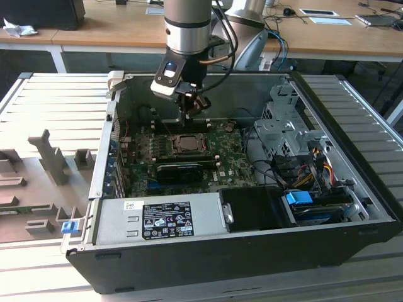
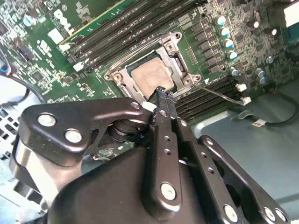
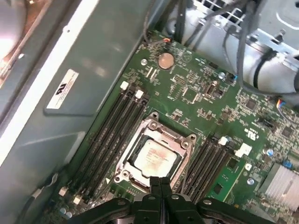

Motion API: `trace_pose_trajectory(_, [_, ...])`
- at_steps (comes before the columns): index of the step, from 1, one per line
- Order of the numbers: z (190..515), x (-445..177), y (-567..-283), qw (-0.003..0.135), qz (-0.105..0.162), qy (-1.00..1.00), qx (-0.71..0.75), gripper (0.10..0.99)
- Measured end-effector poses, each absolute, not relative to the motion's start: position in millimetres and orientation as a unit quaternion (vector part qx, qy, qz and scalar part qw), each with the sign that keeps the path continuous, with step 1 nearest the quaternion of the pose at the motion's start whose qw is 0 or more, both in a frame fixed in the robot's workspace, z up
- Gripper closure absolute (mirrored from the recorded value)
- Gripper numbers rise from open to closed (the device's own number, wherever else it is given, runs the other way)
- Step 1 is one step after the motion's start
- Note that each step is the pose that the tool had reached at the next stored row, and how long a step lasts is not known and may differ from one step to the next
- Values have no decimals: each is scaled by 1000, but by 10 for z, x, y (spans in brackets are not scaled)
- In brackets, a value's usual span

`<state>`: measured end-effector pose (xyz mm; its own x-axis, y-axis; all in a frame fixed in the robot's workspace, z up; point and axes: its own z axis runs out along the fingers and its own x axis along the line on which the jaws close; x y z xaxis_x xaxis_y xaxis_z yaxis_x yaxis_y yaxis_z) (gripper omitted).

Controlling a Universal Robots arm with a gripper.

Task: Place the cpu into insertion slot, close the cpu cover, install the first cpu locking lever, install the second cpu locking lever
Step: 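Install the first cpu locking lever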

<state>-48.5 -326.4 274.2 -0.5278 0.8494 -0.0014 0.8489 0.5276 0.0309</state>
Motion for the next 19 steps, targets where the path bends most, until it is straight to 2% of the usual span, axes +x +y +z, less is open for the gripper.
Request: trace_pose_trajectory(19, [2742, -485, -3264, 5, 14, 951, 310, 980])
